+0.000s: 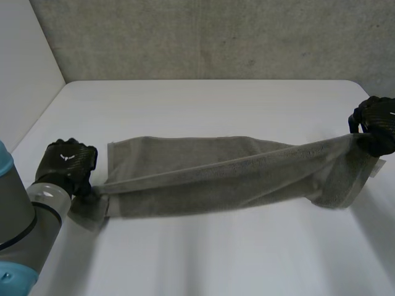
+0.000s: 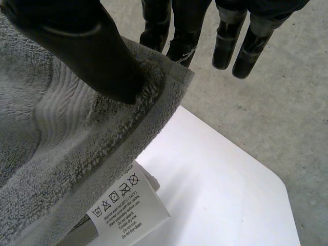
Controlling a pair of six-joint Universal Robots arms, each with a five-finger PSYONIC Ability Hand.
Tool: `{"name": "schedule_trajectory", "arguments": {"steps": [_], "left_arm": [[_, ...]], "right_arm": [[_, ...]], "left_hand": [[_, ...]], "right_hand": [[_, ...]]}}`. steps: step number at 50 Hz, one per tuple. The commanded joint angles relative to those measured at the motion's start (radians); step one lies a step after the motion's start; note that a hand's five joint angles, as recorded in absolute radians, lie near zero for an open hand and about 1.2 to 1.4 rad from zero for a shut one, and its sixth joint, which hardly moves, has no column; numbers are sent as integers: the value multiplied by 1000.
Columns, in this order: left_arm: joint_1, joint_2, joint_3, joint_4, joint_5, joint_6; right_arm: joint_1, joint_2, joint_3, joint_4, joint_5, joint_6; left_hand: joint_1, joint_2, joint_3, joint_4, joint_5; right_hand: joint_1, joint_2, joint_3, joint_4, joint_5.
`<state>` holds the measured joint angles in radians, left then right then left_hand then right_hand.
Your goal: Fold the towel.
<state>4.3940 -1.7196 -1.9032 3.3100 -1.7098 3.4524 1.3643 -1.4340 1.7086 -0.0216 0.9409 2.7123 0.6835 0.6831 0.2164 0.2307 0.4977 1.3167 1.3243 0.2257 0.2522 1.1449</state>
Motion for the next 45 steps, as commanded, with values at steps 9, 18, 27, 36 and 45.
{"name": "schedule_trajectory", "arguments": {"steps": [9,18,27,36,45], "left_arm": [[35,55,-17,-67,10,8],[73,213,39,-139,123,7],[144,133,158,-124,252,13],[147,-224,548,-31,289,10],[102,-191,733,265,295,-22]], "right_arm": [[-4,-52,-15,17,1,1],[-1,-131,-33,121,-30,-6],[67,1,-183,105,-42,-17],[187,276,-630,89,55,-25],[268,363,-1046,2,188,91]], "left_hand": [[713,713,-42,-56,724],[713,713,-42,-56,724],[713,713,-42,-56,724],[713,713,-42,-56,724],[713,713,-42,-56,724]], "right_hand": [[80,72,-51,-78,77],[80,72,-51,-78,77],[80,72,-51,-78,77],[80,72,-51,-78,77],[80,72,-51,-78,77]]}}
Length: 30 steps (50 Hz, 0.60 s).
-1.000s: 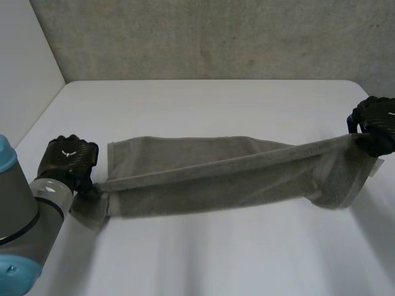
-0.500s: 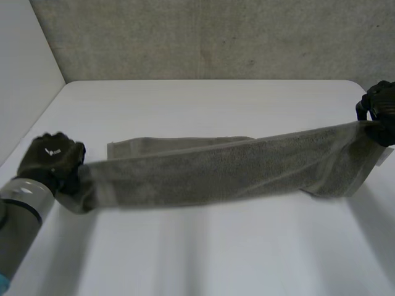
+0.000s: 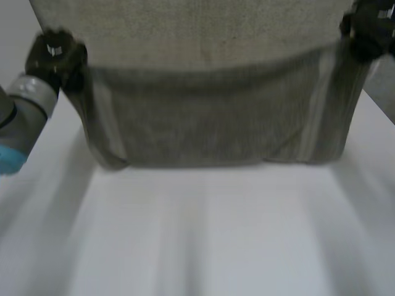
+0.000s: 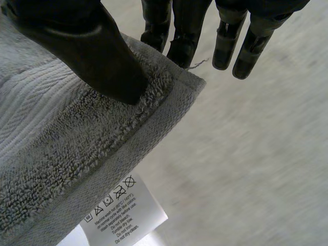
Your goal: Fold the towel.
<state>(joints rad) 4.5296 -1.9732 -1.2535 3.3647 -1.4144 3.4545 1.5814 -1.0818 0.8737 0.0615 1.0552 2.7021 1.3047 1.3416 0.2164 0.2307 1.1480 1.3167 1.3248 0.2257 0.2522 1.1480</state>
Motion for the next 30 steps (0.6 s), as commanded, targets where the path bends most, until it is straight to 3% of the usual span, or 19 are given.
{"name": "schedule_trajectory", "arguments": {"steps": [1,4,6,10,12,17,21,25,30], "left_arm": [[-33,63,83,211,0,-25],[-20,165,37,283,11,-55],[-17,207,-30,320,70,-95],[-3,208,-88,320,150,-118],[14,208,-127,317,178,-115],[104,212,-340,328,238,-110],[131,214,-440,331,273,-110],[183,217,-564,323,327,-97],[216,269,-667,300,370,-69]], "right_arm": [[48,-19,-205,-122,69,157],[45,-59,-185,-146,62,214],[35,-125,-81,-164,1,293],[-4,-159,53,-193,-84,306],[-23,-181,177,-229,-135,291],[-44,-201,342,-229,-168,240],[-73,-219,478,-230,-215,191],[-141,-269,654,-233,-348,92],[-228,-315,763,-220,-426,55]], "left_hand": [[92,55,-42,-56,74],[92,55,-42,-56,74],[92,55,-42,-56,74],[92,55,-42,-56,74],[92,55,-42,-56,74],[92,55,-42,-56,74],[92,55,-42,-56,74],[92,55,-42,-56,74],[92,55,-42,-56,74]], "right_hand": [[80,71,-51,-78,74],[80,71,-51,-78,74],[80,71,-51,-78,74],[80,71,-51,-78,74],[80,71,-51,-78,74],[80,71,-51,-78,74],[80,71,-51,-78,74],[80,71,-51,-78,74],[80,71,-51,-78,74]]}}
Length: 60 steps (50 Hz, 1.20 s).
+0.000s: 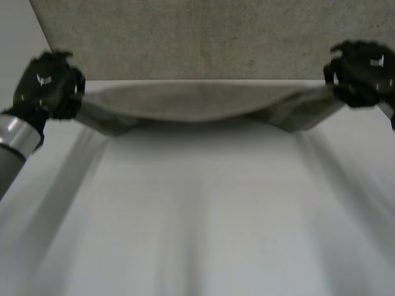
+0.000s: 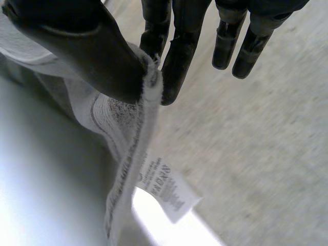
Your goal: Fold the towel.
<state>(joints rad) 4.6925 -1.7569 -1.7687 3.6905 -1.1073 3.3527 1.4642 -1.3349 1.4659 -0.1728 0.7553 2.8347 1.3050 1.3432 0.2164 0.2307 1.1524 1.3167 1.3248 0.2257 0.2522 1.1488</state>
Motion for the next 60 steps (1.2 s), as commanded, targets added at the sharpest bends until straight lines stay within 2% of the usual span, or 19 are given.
{"name": "schedule_trajectory", "arguments": {"steps": [1,6,11,12,14,16,23,25,28,30,31,33,35,36,38,43,47,52,60], "left_arm": [[54,53,-152,-26,63,33],[55,157,-224,-135,101,31],[66,304,-218,-355,109,24],[66,304,-218,-356,109,24],[71,333,-206,-408,112,25],[78,362,-172,-490,113,25],[86,338,-115,-520,112,27],[84,295,-98,-512,106,24],[71,172,-46,-494,95,31],[43,58,18,-489,86,30],[43,57,18,-489,86,30],[21,-1,58,-489,64,30],[-21,-134,147,-491,-6,33],[-22,-134,147,-491,-6,33],[-52,-232,228,-494,-89,36],[-64,-341,319,-488,-166,36],[-71,-397,367,-480,-189,31],[-101,-443,403,-435,-190,31],[-112,-474,410,-267,-209,34]], "right_arm": [[-111,-63,171,15,-126,-78],[-172,-173,246,76,-184,-74],[-276,-283,235,205,-249,-72],[-277,-283,235,205,-249,-72],[-330,-319,211,272,-325,-66],[-349,-320,197,294,-361,-63],[-354,-262,163,296,-376,-67],[-299,-138,104,280,-303,-77],[-252,-69,59,277,-248,-83],[-167,53,-40,291,-139,-110],[-166,54,-41,291,-139,-110],[-113,172,-137,317,-65,-149],[-94,225,-183,338,-30,-172],[-94,226,-183,338,-30,-172],[-68,313,-267,378,7,-228],[-25,407,-363,389,62,-247],[13,454,-404,375,122,-245],[76,506,-421,225,193,-245],[107,540,-429,66,317,-236]], "left_hand": [[91,53,-42,-56,69],[91,53,-42,-56,69],[91,53,-42,-56,69],[91,53,-42,-56,69],[91,53,-42,-56,69],[91,53,-42,-56,69],[91,53,-42,-56,69],[91,53,-42,-56,69],[91,53,-42,-56,69],[91,53,-42,-56,69],[91,53,-42,-56,69],[91,53,-42,-56,69],[91,53,-42,-56,69],[91,53,-42,-56,69],[91,53,-42,-56,69],[91,53,-42,-56,69],[91,53,-42,-56,69],[91,53,-42,-56,69],[91,53,-42,-56,69]], "right_hand": [[80,71,-51,-78,73],[80,71,-51,-78,73],[80,71,-51,-78,73],[80,71,-51,-78,73],[80,71,-51,-78,73],[80,71,-51,-78,73],[80,71,-51,-78,73],[80,71,-51,-78,73],[80,71,-51,-78,73],[80,71,-51,-78,73],[80,71,-51,-78,73],[80,71,-51,-78,73],[80,71,-51,-78,73],[80,71,-51,-78,73],[80,71,-51,-78,73],[80,71,-51,-78,73],[80,71,-51,-78,73],[80,71,-51,-78,73],[80,71,-51,-78,73]]}}
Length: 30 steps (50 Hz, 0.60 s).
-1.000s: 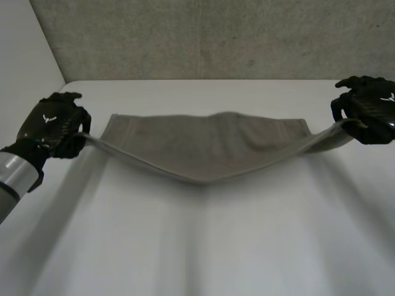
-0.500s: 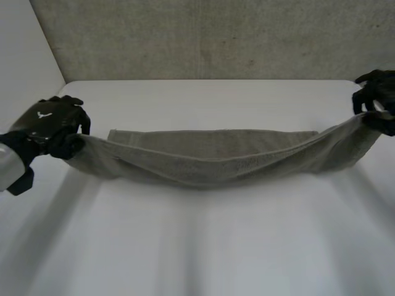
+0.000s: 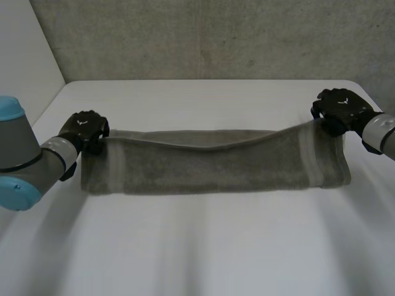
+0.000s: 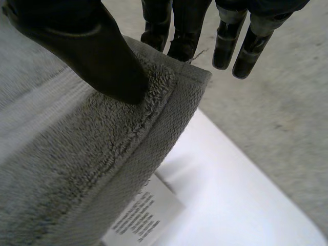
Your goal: Fold the towel.
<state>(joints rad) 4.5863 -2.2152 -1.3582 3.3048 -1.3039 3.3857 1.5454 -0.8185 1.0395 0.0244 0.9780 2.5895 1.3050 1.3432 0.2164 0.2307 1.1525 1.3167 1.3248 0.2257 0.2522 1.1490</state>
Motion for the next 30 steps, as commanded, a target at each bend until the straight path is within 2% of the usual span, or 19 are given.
{"name": "schedule_trajectory", "arguments": {"steps": [1,17,18,19,21,22,23,24,26,30], "left_arm": [[-7,-20,-1,145,-18,1],[-18,-81,2,183,-14,6],[-18,-87,2,185,-14,6],[-18,-87,2,185,-14,6],[-18,-97,5,190,-18,6],[-18,-97,5,190,-18,6],[-17,-98,10,190,-21,4],[-17,-98,10,190,-21,4],[-18,-89,8,188,-29,4],[-21,-78,-2,183,-46,3]], "right_arm": [[25,24,-3,-132,94,9],[45,108,-18,-205,114,0],[48,119,-18,-211,114,-3],[48,119,-18,-212,114,-3],[55,137,-24,-225,123,-2],[55,137,-24,-225,123,-2],[56,142,-32,-231,140,1],[61,142,-36,-235,162,3],[65,139,-38,-233,185,6],[81,125,-27,-235,223,9]], "left_hand": [[91,53,-42,-56,69],[91,53,-42,-56,69],[-54,-92,-42,-56,-76],[-55,-93,-42,-56,-77],[-663,-701,-42,-56,-685],[-666,-704,-42,-56,-688],[-863,-902,-42,-56,-885],[-865,-904,-42,-56,-887],[-1047,-1085,-42,-56,-1069],[-1056,-1094,-42,-56,-1078]], "right_hand": [[80,71,-51,-78,73],[80,71,-51,-78,73],[-236,-244,-51,-78,-243],[-239,-247,-51,-78,-246],[-762,-770,-51,-78,-769],[-765,-773,-51,-78,-772],[-1058,-1067,-51,-78,-1065],[-1142,-1150,-51,-78,-1149],[-1142,-1150,-51,-78,-1149],[-1142,-1150,-51,-78,-1149]]}}
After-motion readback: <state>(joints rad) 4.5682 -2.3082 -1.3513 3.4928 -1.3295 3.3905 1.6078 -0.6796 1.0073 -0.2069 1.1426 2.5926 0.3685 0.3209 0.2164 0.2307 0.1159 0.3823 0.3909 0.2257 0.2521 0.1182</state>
